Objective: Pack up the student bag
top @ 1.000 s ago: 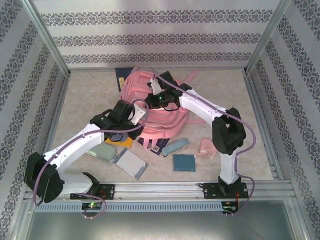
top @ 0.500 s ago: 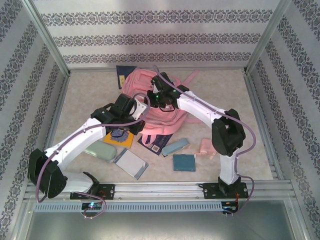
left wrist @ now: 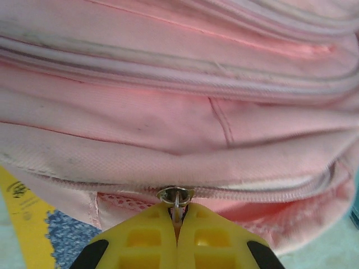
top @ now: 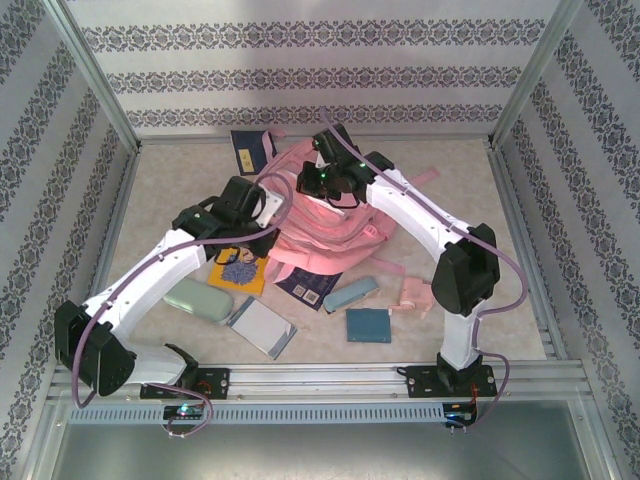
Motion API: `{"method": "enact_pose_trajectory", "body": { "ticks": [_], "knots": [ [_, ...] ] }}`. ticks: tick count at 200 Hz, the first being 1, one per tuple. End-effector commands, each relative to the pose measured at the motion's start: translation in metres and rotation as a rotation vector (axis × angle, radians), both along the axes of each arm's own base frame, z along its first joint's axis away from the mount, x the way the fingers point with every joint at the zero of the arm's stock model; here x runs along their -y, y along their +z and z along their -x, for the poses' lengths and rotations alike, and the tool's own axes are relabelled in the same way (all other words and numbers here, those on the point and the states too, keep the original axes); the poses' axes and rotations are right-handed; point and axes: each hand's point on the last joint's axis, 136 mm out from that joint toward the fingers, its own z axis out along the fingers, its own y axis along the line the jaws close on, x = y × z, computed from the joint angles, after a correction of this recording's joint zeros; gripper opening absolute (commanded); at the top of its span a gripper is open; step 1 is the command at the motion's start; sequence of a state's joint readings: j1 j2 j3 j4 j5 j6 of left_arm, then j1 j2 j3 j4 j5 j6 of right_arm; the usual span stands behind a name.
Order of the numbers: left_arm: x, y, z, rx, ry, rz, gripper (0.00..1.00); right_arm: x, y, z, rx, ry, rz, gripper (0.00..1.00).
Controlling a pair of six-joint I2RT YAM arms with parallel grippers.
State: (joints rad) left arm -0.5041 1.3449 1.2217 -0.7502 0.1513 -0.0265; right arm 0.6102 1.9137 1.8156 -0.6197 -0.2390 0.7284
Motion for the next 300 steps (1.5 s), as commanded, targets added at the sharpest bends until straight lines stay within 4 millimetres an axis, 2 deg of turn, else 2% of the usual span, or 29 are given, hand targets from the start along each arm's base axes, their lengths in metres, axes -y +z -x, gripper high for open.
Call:
{"method": "enact_pose_trajectory", "body": {
  "ticks": [1,26,78,106,148,199,258,280,300],
  "knots": [
    [-0.002,0.01,-0.017,0.036,0.014,-0.013,0.0,-0.02,0.013,0.007,-0.003,0.1,-0.057,0.0],
    [0.001,0.009,-0.019,0.008,0.044,0.026,0.0,-0.018,0.004,0.002,-0.042,0.03,-0.028,0.0],
    [0.023,0.008,0.01,-0.145,-0.001,0.174,0.0,-0.023,-0.007,-0.015,-0.09,-0.072,-0.016,0.0],
    [0.033,0.006,0.021,-0.211,-0.039,0.206,0.0,-0.03,-0.006,-0.021,-0.085,-0.071,-0.014,0.0],
    [0.034,0.004,0.032,-0.262,-0.046,0.21,0.0,-0.033,-0.015,-0.025,-0.08,-0.05,0.015,0.0],
    [0.055,0.003,0.033,-0.359,-0.058,0.213,0.0,-0.042,-0.027,-0.023,-0.108,-0.067,0.019,0.0],
    [0.075,0.011,0.029,-0.5,0.008,0.248,0.0,-0.048,-0.035,-0.026,-0.14,-0.1,0.016,0.0],
    [0.08,0.005,0.032,-0.522,0.003,0.229,0.0,-0.054,-0.038,-0.025,-0.166,-0.109,-0.014,0.0],
    [0.082,-0.006,0.038,-0.534,-0.007,0.199,0.0,-0.07,-0.037,-0.023,-0.194,-0.077,-0.082,0.0]
  ]
}}
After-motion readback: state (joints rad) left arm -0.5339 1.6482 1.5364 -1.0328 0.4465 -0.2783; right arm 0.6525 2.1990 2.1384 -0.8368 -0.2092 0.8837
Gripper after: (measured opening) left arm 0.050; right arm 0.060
